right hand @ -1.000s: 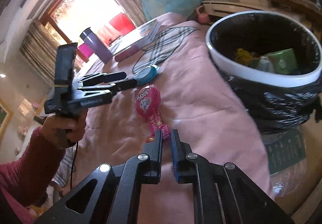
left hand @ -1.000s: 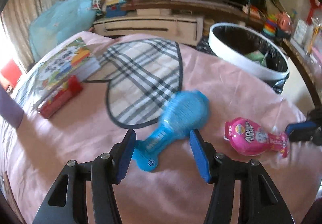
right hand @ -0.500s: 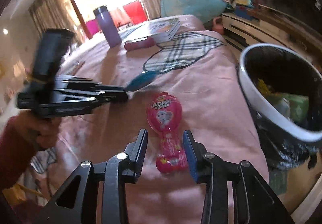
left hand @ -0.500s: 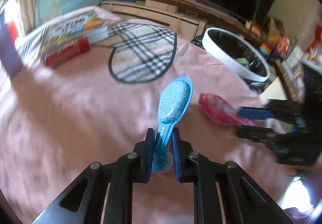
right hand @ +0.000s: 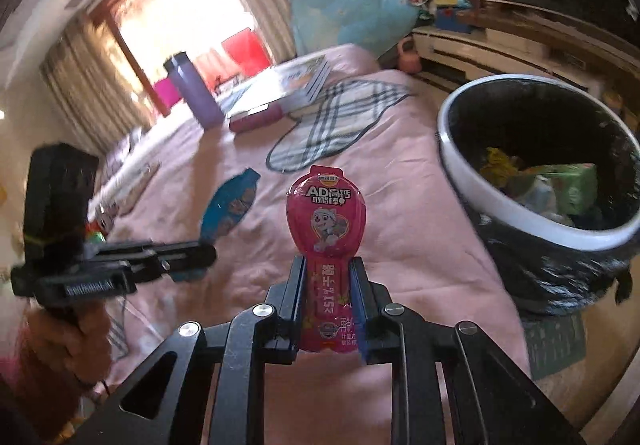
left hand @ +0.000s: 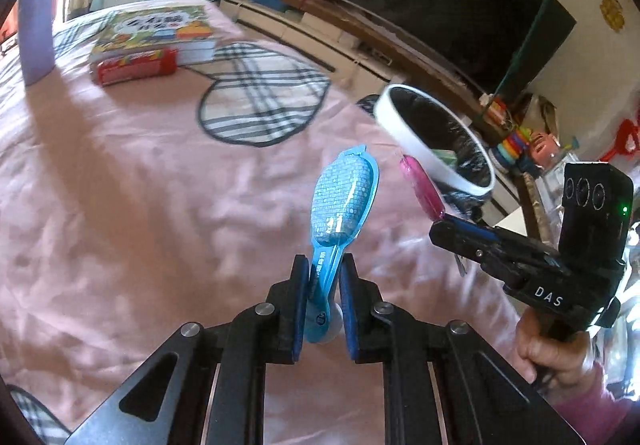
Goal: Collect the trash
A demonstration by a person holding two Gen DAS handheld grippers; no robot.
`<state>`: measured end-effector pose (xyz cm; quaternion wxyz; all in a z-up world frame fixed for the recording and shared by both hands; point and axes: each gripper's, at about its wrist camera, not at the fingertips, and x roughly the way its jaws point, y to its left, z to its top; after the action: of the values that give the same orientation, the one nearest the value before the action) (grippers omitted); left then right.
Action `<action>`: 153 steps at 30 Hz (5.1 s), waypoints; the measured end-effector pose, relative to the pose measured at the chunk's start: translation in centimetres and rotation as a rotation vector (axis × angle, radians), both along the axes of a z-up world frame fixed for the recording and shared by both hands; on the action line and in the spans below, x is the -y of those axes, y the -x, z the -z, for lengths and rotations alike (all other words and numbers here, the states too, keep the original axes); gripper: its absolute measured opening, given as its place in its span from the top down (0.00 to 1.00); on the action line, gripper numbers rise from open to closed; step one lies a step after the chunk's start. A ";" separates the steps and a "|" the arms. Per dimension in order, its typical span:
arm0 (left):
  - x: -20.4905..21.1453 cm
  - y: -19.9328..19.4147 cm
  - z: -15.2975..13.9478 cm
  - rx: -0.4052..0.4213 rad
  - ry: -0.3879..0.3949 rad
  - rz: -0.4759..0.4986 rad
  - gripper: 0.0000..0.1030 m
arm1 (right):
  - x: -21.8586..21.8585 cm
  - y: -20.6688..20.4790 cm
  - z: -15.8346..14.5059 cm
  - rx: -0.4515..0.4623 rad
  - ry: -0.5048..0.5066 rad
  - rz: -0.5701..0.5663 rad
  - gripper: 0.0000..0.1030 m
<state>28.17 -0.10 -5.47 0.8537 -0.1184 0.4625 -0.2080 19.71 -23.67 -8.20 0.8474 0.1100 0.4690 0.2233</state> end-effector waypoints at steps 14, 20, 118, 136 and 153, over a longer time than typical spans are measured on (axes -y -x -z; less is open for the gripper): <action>6.4 -0.8 -1.9 0.045 0.004 0.048 0.96 | 6.4 1.2 -2.2 0.049 -0.068 0.171 0.80; 8.2 -1.0 -2.6 0.080 -0.030 0.061 0.97 | 7.9 1.3 -2.7 0.068 -0.078 0.204 0.80; 19.3 -13.1 -1.8 0.045 -0.152 0.101 0.84 | 16.3 -8.0 -1.0 -0.021 0.031 0.363 0.76; 13.6 -5.5 -4.7 0.135 -0.093 0.017 0.29 | 15.2 -2.0 -5.7 0.114 -0.054 0.429 0.06; 5.2 8.0 -3.1 0.152 -0.042 -0.101 0.22 | 9.6 8.4 -5.7 0.158 -0.115 0.442 0.01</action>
<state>20.19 -5.35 -2.38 0.8981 -0.1076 0.3939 -0.1635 11.33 -33.27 -2.47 0.9021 0.2403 0.3523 0.0664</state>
